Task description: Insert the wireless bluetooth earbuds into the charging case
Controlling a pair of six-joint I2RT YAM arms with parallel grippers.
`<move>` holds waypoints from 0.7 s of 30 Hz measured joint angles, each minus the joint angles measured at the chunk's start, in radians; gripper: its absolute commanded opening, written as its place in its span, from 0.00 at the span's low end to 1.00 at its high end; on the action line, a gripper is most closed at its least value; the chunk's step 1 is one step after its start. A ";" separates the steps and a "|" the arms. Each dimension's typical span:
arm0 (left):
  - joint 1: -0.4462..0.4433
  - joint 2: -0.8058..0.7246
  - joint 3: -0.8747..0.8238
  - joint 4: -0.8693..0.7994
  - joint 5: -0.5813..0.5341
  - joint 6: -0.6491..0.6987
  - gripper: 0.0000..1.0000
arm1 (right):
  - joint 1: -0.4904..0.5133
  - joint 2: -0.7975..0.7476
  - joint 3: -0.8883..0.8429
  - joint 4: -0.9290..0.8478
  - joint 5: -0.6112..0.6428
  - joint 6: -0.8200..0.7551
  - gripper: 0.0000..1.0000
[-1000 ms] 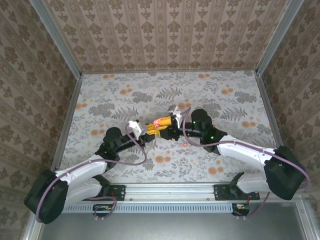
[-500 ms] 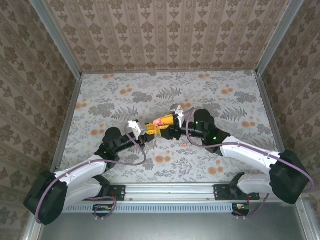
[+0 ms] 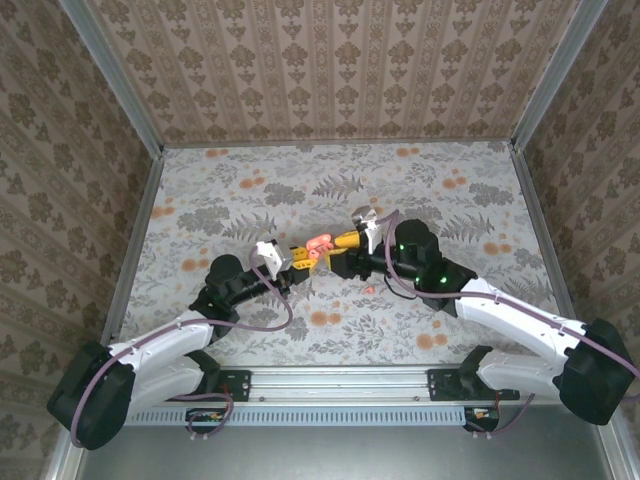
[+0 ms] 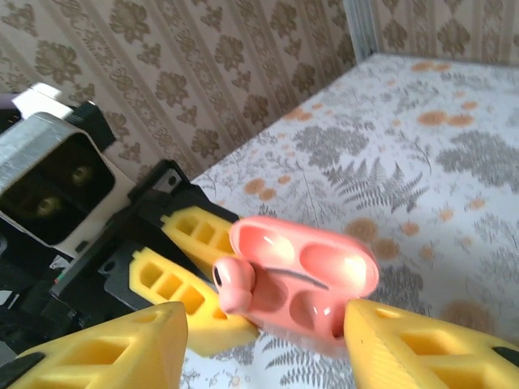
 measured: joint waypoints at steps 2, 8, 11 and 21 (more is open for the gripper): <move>0.000 0.000 0.000 0.000 0.000 0.000 0.05 | 0.006 -0.006 0.000 -0.026 0.013 0.022 0.66; 0.000 0.000 0.000 0.000 0.000 0.000 0.05 | 0.013 0.001 0.000 -0.055 0.029 0.054 0.69; 0.000 0.000 0.000 0.000 0.000 0.000 0.05 | 0.013 0.024 0.008 -0.055 0.029 0.068 0.69; 0.000 -0.002 0.000 -0.001 0.000 0.000 0.04 | 0.013 0.090 0.048 -0.053 0.027 0.072 0.71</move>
